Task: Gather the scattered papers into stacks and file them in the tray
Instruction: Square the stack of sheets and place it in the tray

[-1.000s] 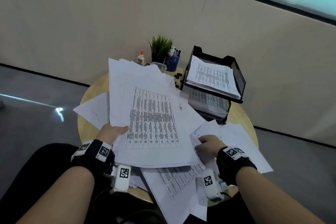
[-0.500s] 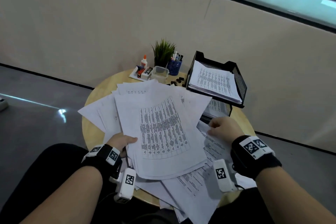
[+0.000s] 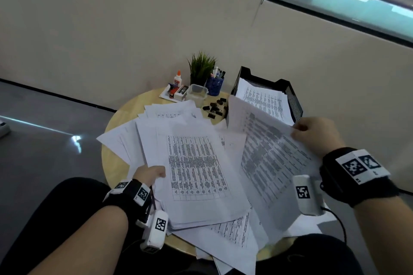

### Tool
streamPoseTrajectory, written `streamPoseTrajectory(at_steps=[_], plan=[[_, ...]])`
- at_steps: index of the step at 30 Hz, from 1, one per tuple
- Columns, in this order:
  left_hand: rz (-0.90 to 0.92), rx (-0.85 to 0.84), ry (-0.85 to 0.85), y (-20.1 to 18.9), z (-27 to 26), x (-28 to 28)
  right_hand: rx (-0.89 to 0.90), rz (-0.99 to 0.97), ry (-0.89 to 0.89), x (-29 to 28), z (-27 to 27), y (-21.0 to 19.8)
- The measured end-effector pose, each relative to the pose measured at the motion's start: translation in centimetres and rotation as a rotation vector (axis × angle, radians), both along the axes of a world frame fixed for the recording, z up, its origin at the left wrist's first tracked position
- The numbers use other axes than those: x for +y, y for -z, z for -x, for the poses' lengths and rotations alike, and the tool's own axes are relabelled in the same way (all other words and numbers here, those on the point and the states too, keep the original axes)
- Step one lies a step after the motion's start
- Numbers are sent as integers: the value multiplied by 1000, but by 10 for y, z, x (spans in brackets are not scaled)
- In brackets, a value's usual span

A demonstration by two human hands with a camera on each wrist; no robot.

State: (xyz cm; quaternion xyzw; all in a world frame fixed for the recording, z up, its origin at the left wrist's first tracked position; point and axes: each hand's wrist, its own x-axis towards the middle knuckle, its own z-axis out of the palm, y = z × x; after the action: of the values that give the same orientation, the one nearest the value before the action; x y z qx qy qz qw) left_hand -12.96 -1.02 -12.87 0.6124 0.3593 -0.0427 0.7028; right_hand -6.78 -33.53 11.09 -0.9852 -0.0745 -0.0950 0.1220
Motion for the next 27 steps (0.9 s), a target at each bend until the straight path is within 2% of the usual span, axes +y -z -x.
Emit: streamPoseTrajectory(at_steps=[4,8,10,14,19,23,27], plan=[[-7,-125,55,12,-2,0,-130,-54,-41,4,-1,-29],[-35,-95,47,22,-4,1,-251,-121,-85,12,-4,-47],[-34,-102,38,16,-2,0,-264,-182,-71,17,-8,-45],[-77,-63,5,11,-2,-3,-88,-259,9,29,-14,-2],[21,-107,-58,13,-9,0,261,-273,76,37,-12,86],[-180,-10,-16,8,-12,1,445,-371,147,33,-25,150],[-168,-13,51,9,-16,3,608,-323,207,36,-36,175]])
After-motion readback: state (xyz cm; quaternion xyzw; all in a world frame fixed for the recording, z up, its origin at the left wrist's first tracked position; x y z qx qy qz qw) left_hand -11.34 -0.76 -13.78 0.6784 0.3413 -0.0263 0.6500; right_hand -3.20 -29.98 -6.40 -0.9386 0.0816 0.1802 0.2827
